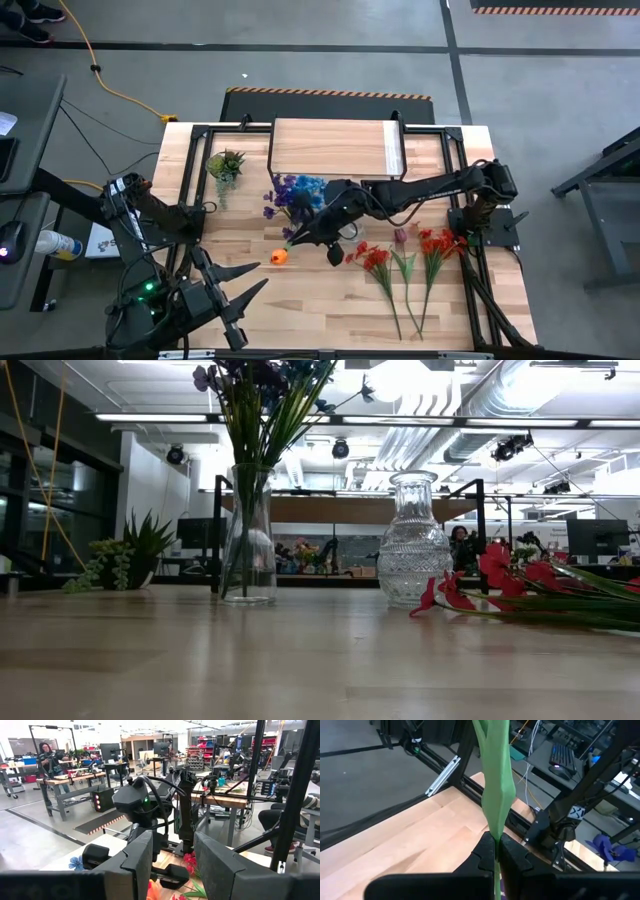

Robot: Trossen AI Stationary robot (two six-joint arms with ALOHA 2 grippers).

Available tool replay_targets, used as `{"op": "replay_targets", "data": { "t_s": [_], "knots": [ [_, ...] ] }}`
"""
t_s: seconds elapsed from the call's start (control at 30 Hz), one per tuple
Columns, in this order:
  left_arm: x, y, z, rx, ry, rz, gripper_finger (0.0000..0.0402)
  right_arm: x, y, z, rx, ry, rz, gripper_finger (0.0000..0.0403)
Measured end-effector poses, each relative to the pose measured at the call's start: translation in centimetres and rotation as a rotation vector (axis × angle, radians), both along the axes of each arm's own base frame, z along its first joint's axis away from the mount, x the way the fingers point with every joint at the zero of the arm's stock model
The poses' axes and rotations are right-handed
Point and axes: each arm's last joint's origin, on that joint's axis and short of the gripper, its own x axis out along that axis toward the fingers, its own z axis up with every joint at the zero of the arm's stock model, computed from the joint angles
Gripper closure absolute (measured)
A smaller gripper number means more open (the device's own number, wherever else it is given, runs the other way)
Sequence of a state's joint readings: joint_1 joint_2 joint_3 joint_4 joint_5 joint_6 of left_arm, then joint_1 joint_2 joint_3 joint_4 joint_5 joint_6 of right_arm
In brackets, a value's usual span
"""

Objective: Pick and place flowers into a vace then onto a shelf
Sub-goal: Put the orange flower into the left transparent crystal vase

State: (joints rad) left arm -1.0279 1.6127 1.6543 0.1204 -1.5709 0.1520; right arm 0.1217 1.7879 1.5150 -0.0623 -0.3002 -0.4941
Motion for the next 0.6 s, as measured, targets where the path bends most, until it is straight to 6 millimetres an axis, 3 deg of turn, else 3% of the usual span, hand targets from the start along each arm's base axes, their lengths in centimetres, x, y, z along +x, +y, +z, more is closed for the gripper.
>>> {"op": "replay_targets", "data": {
  "t_s": [0.6],
  "knots": [
    [0.0,0.0,-0.1,0.01,0.006,0.0,0.0225,0.2,-1.8,-0.4,0.058,0.061,-0.075,0.0402]
  ]
}}
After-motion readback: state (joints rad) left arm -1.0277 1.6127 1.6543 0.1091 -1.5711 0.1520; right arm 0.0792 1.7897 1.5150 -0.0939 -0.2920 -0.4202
